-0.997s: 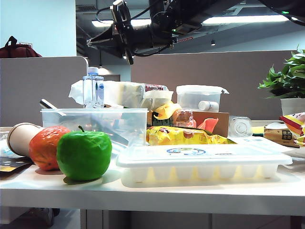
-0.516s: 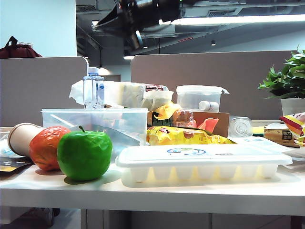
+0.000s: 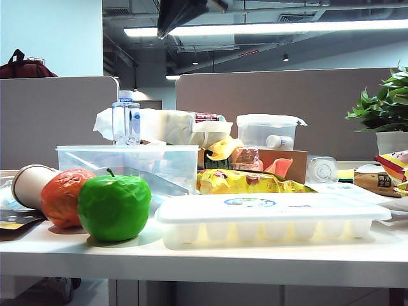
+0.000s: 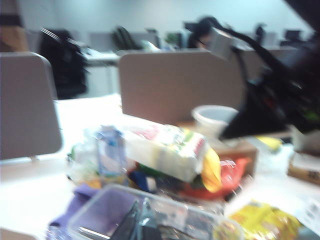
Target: Pick up the metal ice scoop from the table and place it inside the transparent plastic box.
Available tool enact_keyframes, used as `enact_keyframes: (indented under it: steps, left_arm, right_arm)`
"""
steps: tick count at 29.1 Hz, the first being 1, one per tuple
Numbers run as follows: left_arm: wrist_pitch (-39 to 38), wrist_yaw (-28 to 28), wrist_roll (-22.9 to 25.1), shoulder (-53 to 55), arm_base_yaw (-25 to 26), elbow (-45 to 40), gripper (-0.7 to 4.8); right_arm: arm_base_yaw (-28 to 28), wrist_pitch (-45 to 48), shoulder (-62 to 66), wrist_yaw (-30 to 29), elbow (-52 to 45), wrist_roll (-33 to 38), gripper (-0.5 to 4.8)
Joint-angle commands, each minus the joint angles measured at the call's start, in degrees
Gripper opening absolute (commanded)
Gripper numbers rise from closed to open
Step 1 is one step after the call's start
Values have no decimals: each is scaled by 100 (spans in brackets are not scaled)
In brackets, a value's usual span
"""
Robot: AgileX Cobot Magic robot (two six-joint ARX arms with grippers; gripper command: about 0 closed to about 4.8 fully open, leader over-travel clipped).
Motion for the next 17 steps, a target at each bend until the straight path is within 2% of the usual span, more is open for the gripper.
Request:
enact_keyframes:
  steps: [1, 4, 12, 17]
  left_arm:
    - [46, 44, 39, -275, 356, 35, -5]
    - [57, 24, 39, -444, 396, -4, -5]
    - [212, 61, 37, -1075, 385, -815, -5]
    - [181, 70, 39, -1613, 389, -1504, -5]
  right_arm:
    - [389, -15, -225, 772, 42, 243, -7]
    - [680, -70, -323, 979, 42, 470, -7]
    - [1604, -680, -629, 2837, 42, 651, -7]
    - [1998, -953, -925, 3056, 42, 911, -7]
